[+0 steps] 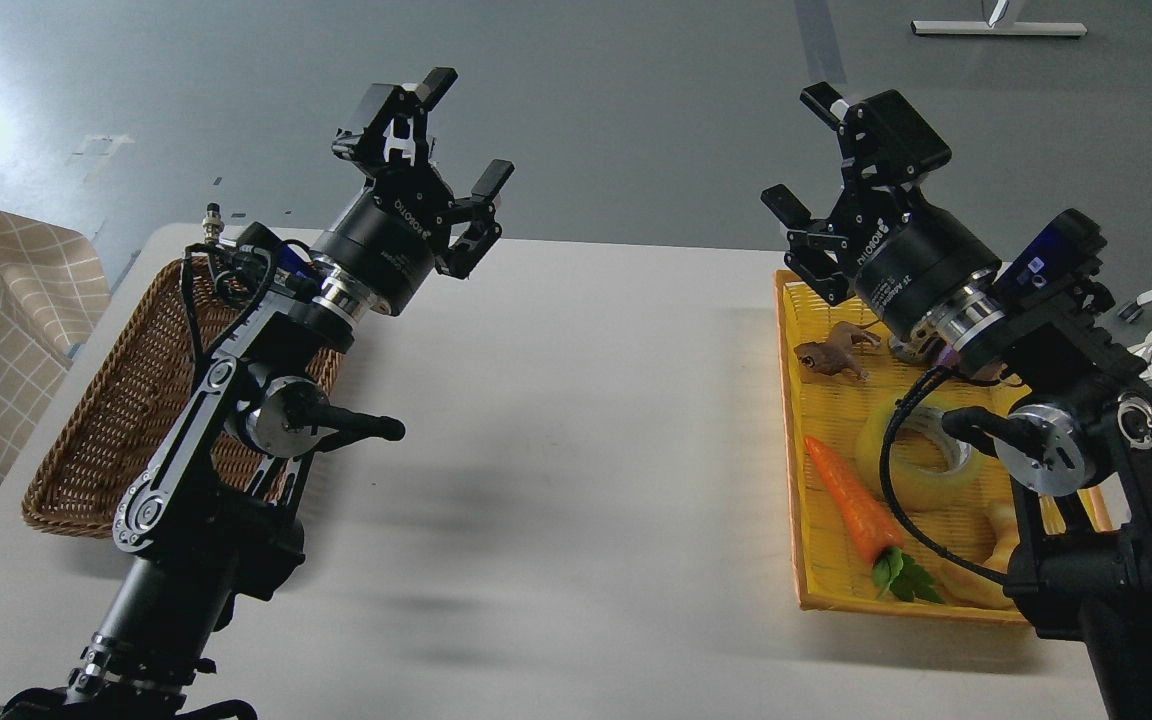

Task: Place and transfer tape with both arms
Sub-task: 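Raise the right gripper up and away from the yellow tray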

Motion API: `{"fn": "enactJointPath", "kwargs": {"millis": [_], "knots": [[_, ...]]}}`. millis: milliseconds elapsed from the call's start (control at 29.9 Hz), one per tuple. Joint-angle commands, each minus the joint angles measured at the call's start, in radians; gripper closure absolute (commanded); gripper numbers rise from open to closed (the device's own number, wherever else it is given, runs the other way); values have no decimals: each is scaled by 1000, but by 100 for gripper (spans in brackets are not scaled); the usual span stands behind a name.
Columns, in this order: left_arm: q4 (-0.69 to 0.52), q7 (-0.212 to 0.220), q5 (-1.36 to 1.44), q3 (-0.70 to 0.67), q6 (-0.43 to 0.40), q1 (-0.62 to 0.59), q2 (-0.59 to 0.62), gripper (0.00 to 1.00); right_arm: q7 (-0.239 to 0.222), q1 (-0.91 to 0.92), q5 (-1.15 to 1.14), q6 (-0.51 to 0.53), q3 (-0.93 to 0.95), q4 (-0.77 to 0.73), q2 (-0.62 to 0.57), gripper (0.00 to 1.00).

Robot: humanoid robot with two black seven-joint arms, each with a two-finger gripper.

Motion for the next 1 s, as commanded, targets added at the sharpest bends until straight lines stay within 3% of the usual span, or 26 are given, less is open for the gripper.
{"fn": "enactJointPath", "kwargs": {"millis": [0, 334, 969], "knots": [[1, 0, 0, 0, -2, -2, 0, 2, 2, 3, 5, 36, 3, 16, 0, 0], [0, 0, 0, 0, -5, -1, 0, 2, 3, 6, 7, 83, 44, 12, 0, 0], [-2, -2, 0, 0, -8, 3, 0, 2, 3, 3, 4, 80, 77, 7, 0, 0]]}}
